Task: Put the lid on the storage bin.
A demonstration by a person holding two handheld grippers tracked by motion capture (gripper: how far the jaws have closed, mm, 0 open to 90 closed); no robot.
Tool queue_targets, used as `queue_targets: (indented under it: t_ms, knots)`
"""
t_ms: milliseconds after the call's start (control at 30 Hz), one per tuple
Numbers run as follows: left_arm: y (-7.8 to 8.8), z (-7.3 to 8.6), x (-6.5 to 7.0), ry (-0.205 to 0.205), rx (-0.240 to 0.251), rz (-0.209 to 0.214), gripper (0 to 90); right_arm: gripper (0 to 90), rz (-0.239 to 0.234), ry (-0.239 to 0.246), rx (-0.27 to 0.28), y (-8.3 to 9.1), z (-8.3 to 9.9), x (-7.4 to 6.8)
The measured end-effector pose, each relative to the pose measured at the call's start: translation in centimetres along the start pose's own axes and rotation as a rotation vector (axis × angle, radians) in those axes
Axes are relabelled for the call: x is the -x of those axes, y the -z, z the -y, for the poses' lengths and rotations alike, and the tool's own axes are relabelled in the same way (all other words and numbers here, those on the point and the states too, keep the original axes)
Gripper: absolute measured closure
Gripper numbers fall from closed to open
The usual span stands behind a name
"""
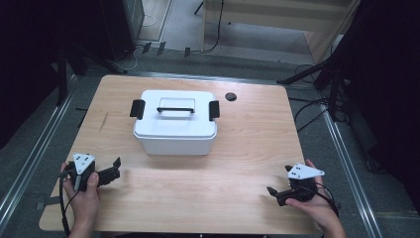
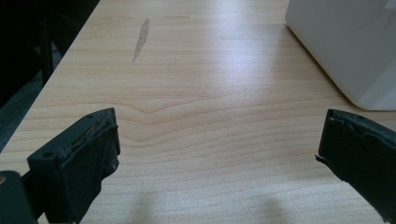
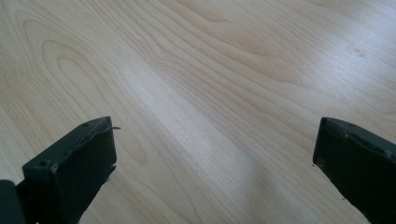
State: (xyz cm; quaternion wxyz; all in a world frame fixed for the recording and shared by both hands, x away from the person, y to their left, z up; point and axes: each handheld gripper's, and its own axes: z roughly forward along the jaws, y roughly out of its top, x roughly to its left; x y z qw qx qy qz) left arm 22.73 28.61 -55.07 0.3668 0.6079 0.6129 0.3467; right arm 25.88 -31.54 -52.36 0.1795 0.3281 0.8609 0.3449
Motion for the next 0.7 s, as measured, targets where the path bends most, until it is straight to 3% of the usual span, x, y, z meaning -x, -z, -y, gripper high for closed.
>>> queue_targets:
  t_ms: [400,700]
  knots:
    - [0.0,0.0,0.2,-0.009,-0.001,-0.009,0.0,0.0,0.007,-0.072,0.088,-0.2,2.3,0.0]
    - [0.0,0.0,0.2,-0.010,0.001,-0.024,0.0,0.0,-0.008,-0.076,0.112,-0.3,2.5,-0.2]
